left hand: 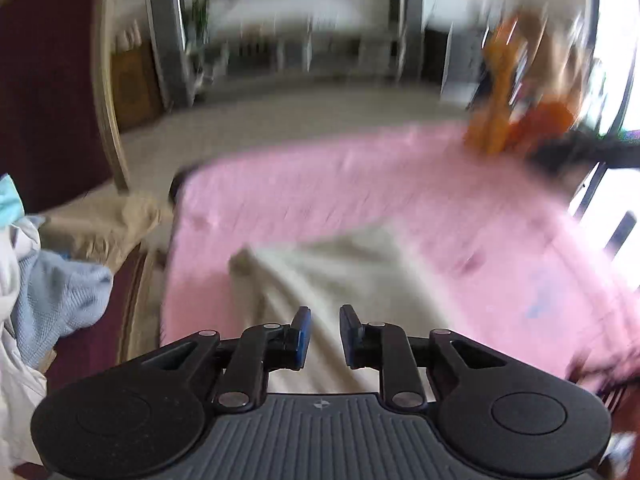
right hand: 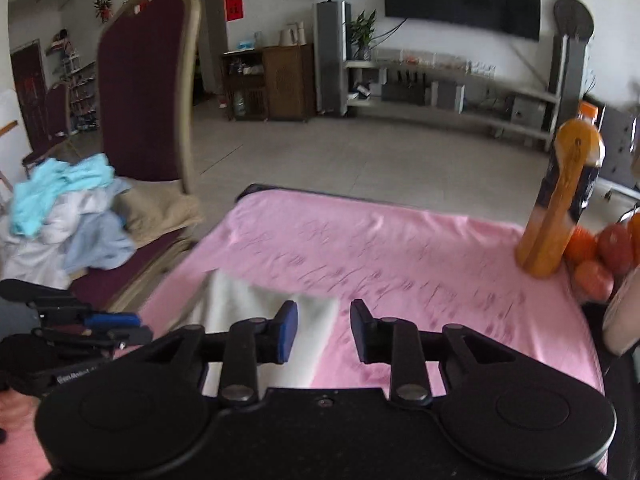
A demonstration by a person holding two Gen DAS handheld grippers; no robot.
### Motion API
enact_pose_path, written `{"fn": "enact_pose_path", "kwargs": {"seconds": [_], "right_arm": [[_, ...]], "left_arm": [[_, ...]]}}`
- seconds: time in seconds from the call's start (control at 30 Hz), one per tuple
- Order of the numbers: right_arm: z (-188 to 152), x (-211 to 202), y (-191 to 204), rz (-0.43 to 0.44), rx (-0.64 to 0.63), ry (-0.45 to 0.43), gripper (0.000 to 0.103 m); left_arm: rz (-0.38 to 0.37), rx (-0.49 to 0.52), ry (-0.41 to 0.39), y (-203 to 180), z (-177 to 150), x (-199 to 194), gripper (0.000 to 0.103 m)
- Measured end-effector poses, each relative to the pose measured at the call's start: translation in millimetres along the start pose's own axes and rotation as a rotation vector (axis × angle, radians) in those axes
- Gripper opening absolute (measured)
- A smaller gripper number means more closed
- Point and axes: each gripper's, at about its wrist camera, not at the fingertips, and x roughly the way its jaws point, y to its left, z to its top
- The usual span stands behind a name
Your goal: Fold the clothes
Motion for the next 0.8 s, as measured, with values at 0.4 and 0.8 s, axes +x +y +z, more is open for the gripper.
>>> {"fn": "enact_pose_path", "kwargs": {"seconds": [0.4,0.8], "right_arm": [[-52,166,-2,0.414,0.305,0.292,0.026],[-54,192,-39,0.066,0.435,0.047,0.010]], "left_arm": [[-0.026,-0.129,0.151,25,-28,47,0.020],[0.020,-0.096,-0.003,31,-30,27,0.005]]}}
